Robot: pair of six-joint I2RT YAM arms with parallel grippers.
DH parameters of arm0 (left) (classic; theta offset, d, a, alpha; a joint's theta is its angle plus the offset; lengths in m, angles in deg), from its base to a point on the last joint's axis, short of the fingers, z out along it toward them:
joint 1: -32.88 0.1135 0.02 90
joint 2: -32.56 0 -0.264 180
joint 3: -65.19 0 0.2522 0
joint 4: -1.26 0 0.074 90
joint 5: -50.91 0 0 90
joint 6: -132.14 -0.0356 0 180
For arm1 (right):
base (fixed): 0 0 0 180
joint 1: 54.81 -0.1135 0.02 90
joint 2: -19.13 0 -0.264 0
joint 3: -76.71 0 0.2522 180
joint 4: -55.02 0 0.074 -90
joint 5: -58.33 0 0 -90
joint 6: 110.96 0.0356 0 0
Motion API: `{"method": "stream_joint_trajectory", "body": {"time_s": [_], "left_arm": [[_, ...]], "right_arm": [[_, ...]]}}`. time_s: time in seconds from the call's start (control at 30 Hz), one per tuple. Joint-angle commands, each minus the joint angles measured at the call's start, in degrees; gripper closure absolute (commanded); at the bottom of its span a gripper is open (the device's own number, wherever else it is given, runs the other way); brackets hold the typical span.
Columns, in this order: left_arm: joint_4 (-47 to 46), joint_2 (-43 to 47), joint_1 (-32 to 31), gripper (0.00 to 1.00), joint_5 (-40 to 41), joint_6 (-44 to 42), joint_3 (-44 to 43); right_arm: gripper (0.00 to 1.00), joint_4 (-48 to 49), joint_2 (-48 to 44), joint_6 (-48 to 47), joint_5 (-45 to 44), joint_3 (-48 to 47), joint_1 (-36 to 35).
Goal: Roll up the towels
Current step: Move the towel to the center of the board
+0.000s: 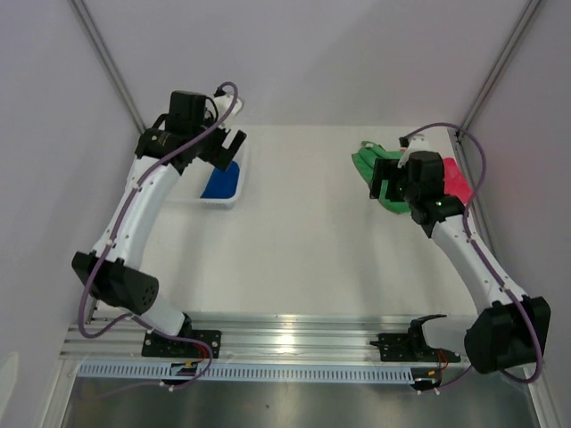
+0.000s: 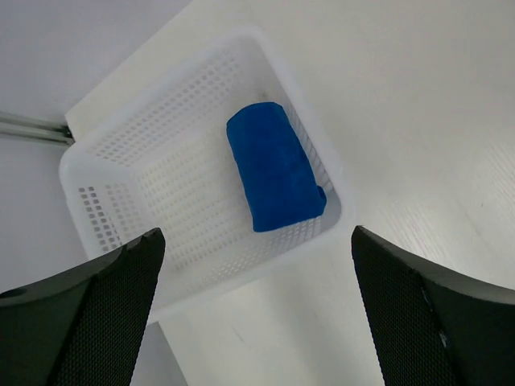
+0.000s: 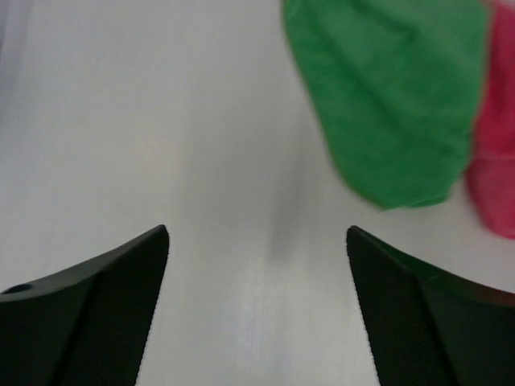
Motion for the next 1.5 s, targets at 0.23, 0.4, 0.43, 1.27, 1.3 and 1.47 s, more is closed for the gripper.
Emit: {"method": "stream_joint_trajectory", "body": {"time_s": [0.23,0.4,0.43,1.27,1.3,1.47], "left_arm": [[-5.2,20.9,-3.4,0.0,6.7,-6.3,6.2],[-11.6,32.6,-3.3,0.0,0.6,-1.3,16.8],[-7.1,35.5,-3.4,0.0,-10.9,-7.4,20.1],[-14.6,44.2,-11.0,0.01,8.8,-1.9,47.7],[-14.6,44.1,-10.4,0.0,8.7,-1.3,47.4],[-14.4,43.9,-7.3,0.01,7.0,2.3,47.1]], "right_arm": [[0.0,17.6,-13.9,-2.8,-20.7,2.8,2.9],[0.12,6.0,-6.0,-2.0,-19.7,-2.9,3.7],[0.21,3.4,-3.7,-1.1,-19.8,-4.2,4.1],[0.71,-7.1,43.2,2.5,-20.2,-19.2,6.2],[0.78,-7.0,43.3,2.1,-20.2,-19.2,6.2],[1.0,-7.6,41.0,-0.3,-18.5,-19.7,4.4]]}}
